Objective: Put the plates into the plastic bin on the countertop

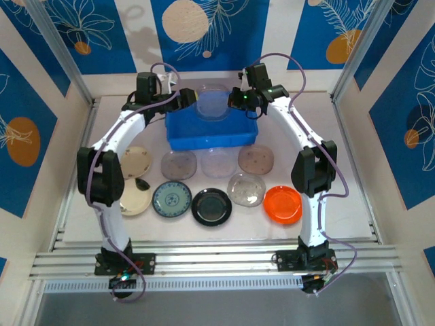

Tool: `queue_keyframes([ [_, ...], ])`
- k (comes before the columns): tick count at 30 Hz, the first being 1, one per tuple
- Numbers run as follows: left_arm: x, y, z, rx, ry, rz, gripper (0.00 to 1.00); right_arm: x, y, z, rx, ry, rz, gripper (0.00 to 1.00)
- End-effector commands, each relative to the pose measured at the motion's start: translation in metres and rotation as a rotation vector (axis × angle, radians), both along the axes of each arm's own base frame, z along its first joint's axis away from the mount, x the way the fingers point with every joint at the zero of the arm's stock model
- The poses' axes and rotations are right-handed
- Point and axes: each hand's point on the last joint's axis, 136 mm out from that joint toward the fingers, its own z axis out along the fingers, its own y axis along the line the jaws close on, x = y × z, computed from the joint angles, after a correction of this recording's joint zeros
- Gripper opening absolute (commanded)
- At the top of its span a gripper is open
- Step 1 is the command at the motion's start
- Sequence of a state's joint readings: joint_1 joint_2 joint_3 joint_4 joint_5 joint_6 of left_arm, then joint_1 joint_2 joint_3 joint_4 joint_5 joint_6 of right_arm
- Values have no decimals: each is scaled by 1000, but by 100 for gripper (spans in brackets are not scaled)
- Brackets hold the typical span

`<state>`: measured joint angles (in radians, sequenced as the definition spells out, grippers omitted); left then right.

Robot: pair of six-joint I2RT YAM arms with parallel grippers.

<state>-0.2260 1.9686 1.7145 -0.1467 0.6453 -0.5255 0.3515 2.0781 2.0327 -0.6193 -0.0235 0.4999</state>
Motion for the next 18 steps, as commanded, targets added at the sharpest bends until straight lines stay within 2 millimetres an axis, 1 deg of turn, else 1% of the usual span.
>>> queue_keyframes([
  [1, 0, -21, 1, -17, 23, -58, 63, -4, 6, 7, 87, 4, 40, 0],
  [2, 2, -23, -2, -20, 31, -59, 59, -4, 5, 6, 92, 8, 39, 0],
  [4, 8, -26, -9, -29, 59, -48, 47, -2, 1, 4, 91, 16, 31, 0],
  [8, 16, -30, -20, -20, 93, -37, 15, 2, -10, -2, 92, 35, -2, 0],
  [9, 18, -32, -22, -17, 98, -37, 6, 4, -12, -3, 97, 40, -6, 0],
  [10, 20, -35, -24, -14, 105, -37, 0, 5, -14, -4, 101, 43, -10, 0],
  [15, 25, -46, -36, -2, 122, -38, 0, 9, -20, -10, 100, 52, -16, 0],
  [17, 26, -47, -42, 14, 128, -26, 0, 10, -22, -14, 88, 58, -20, 0],
  [18, 28, -47, -48, 31, 138, -10, 0, 11, -24, -17, 78, 63, -25, 0],
])
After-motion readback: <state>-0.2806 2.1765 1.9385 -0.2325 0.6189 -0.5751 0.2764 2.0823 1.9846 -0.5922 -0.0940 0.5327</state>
